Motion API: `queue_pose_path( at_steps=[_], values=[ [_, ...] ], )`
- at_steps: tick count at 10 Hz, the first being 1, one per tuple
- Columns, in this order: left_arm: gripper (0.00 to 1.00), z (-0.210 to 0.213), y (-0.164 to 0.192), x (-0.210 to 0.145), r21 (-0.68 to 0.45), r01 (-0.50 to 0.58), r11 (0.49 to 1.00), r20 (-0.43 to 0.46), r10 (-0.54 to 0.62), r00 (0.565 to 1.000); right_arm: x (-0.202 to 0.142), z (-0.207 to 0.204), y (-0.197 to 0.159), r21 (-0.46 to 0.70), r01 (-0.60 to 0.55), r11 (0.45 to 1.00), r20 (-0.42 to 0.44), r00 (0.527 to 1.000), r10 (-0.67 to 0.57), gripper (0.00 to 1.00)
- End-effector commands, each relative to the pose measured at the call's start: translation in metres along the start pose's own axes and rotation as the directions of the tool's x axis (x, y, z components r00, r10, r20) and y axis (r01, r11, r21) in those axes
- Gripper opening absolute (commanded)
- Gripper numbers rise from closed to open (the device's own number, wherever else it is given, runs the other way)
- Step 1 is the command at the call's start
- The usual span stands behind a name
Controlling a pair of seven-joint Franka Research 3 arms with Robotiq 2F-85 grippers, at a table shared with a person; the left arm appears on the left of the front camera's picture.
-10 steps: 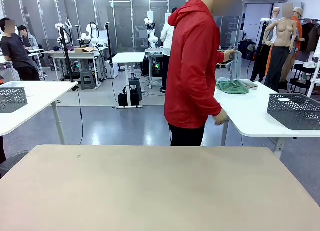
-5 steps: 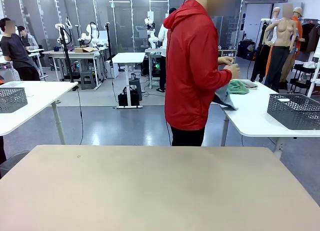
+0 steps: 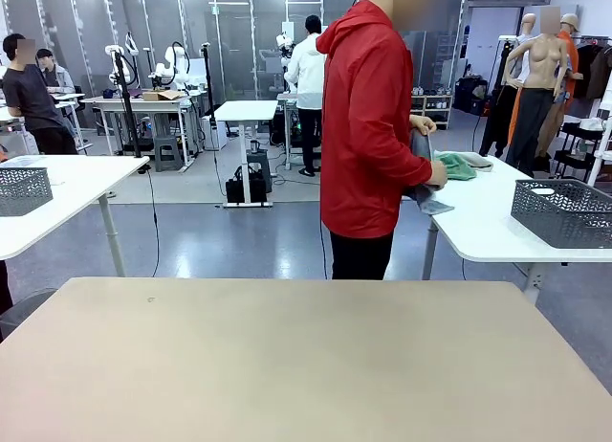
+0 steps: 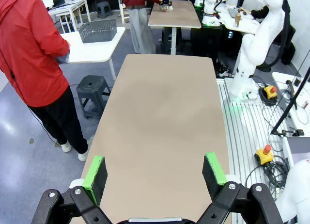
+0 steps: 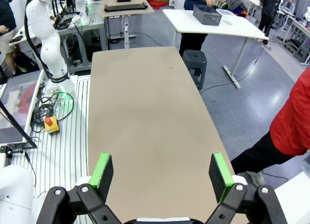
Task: Fold the towels and place them in the basket.
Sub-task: When a person lays out a Towel with hook on the table, fold it in half twice.
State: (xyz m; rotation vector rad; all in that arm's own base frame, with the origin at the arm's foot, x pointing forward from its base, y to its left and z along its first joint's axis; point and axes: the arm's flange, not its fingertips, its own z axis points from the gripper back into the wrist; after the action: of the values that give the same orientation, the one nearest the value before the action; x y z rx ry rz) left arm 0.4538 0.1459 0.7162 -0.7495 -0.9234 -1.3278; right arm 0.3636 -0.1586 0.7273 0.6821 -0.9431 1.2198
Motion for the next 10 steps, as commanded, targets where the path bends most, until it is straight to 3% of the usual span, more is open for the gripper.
queue_pose_path(
  at_steps=[1, 10],
  values=[
    [1.00, 0.0000, -0.0004, 0.0004, -0.002, 0.002, 1.000, 0.002, -0.002, 1.000, 0.0020, -0.0007, 0.0014, 0.003, -0.004, 1.000, 0.010, 1.000, 0.004, 1.00],
    [1.00, 0.0000, -0.0004, 0.0004, -0.002, 0.002, 1.000, 0.002, -0.002, 1.000, 0.0020, -0.0007, 0.0014, 0.003, -0.004, 1.000, 0.010, 1.000, 0.004, 1.00]
  ],
)
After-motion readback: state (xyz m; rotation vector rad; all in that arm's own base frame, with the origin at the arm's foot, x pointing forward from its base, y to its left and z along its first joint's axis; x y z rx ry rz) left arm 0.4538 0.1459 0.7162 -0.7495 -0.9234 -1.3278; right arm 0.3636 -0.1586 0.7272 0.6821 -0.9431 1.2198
